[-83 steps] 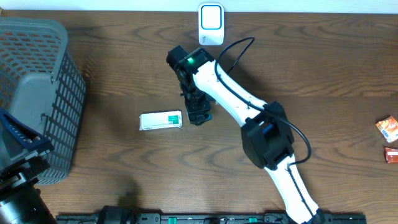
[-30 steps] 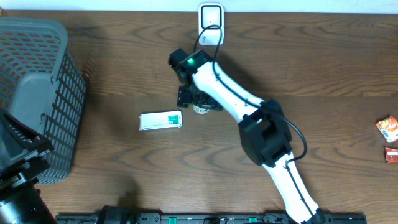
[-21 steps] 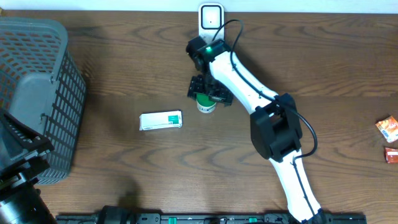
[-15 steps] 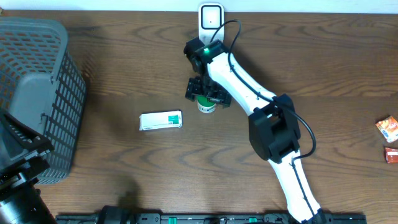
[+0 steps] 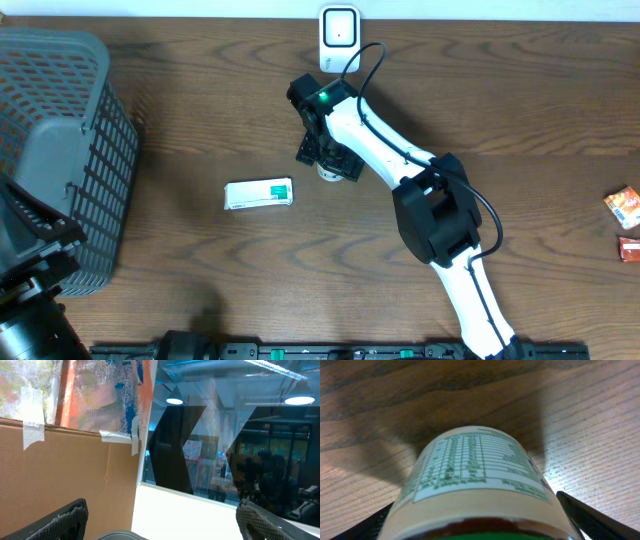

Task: Scan the item barcode

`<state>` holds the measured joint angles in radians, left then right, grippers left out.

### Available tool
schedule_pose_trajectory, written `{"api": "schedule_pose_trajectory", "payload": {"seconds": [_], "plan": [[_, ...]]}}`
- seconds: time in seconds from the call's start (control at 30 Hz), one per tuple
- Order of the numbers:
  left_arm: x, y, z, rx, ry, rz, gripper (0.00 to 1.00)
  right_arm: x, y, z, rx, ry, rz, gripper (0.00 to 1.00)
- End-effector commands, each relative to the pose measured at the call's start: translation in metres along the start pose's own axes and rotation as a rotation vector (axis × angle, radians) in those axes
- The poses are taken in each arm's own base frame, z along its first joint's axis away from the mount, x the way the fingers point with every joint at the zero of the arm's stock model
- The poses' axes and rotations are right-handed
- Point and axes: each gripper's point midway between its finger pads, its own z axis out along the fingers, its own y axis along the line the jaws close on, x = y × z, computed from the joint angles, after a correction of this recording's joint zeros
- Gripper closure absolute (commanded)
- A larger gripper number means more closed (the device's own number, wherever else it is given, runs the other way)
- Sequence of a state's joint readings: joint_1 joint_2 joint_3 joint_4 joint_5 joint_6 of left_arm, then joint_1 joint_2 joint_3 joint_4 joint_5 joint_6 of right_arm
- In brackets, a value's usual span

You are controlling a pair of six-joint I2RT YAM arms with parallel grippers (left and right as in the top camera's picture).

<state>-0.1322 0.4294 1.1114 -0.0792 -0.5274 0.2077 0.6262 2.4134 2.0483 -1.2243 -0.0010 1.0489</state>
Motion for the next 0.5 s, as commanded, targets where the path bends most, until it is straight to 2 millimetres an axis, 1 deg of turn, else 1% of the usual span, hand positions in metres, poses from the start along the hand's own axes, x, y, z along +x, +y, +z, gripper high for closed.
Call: {"api": "schedule_pose_trajectory", "payload": {"seconds": [0.0,0.13,0.17,0.3,0.47], "plan": [[-0.0066,0.0043,-0.0018,-0.015,-0.015,0.001,0.05,-0.0036,-0.0023,-0.0036,0.0,-0.025,0.01,0.2],[-0.0066,0.0042,-0.0018,-0.015,-0.015,0.001,0.05,-0.0036,-0.0027,-0.0036,0.001,-0.023,0.011,0.36],[-0.0066,0.0042,-0.0018,-0.015,-0.015,0.001,0.05,-0.0035,-0.0029,-0.0035,0.002,-0.023,0.01,0.38],[-0.0065,0.0042,-0.0018,-0.015,-0.014,0.001,0.05,-0.0032,-0.0025,-0.0036,0.0,-0.02,0.002,0.42],[-0.0066,0.0043,-0.0018,-0.015,-0.015,0.001,0.05,-0.0019,-0.0029,-0.0037,-0.009,0.002,-0.017,0.41]]}}
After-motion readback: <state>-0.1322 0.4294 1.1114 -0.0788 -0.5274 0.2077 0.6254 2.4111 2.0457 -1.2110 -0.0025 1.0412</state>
